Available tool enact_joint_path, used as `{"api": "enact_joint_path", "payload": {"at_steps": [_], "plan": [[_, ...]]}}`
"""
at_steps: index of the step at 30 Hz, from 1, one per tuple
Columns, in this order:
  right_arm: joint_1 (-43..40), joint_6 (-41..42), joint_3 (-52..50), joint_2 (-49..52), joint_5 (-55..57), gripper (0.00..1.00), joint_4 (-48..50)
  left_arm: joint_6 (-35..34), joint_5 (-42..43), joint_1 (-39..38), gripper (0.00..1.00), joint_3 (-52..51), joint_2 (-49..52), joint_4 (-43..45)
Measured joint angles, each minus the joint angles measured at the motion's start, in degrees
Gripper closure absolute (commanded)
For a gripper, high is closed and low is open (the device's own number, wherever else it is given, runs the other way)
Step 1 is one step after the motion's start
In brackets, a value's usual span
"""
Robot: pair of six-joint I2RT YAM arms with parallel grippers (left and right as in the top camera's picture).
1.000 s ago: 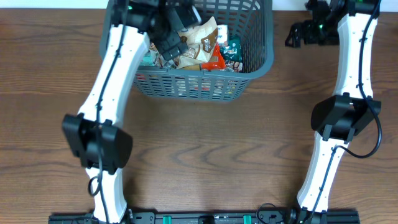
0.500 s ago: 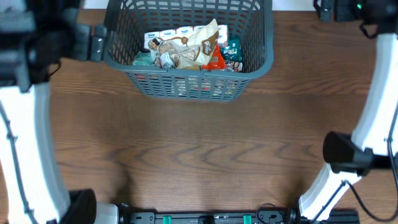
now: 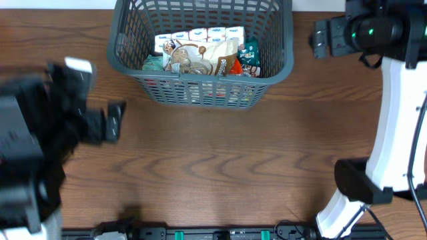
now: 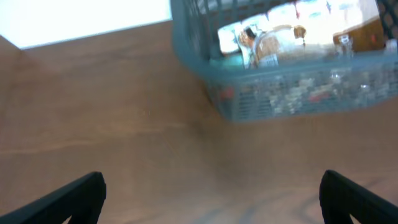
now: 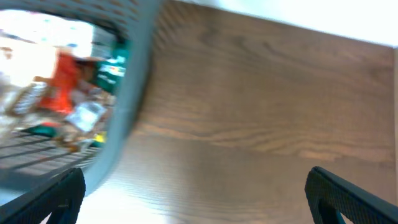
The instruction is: Pack container
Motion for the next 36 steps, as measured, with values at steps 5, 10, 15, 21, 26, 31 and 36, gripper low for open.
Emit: {"api": "enact_joint_path", "payload": {"at_steps": [5,10,15,21,26,31,36], "plan": [[5.2,1.8,0.0,-7.6,0.9,0.01,0.0,-0.6,1.3,0.0,0.01,-13.9,-12.0,4.8],[8.2,2.8,-2.9,-16.2,2.7,0.01,0.0,-0.8,1.8,-0.4,0.01,-22.9,-19.9,7.6],[9.2,3.5,-13.1,-24.0,5.3,0.01,0.5,-0.8,1.9,-1.4,0.01,-27.6,-22.8,9.5],[9.2,3.9,-34.7,-33.7,6.6,0.01,10.0,-0.8,1.9,-3.2,0.01,-28.8,-23.1,10.3],[9.2,4.6,-58.6,-45.8,6.3,0.01,20.6,-0.8,1.9,-3.5,0.01,-28.8,-23.1,10.4],[9.2,6.6,-79.4,-58.0,5.7,0.01,28.4,-0.8,1.9,-3.6,0.01,-28.8,-23.1,10.4],[9.2,7.6,-94.6,-66.1,5.3,0.01,34.1,-0.8,1.9,-3.6,0.01,-28.8,-23.1,10.4]]}}
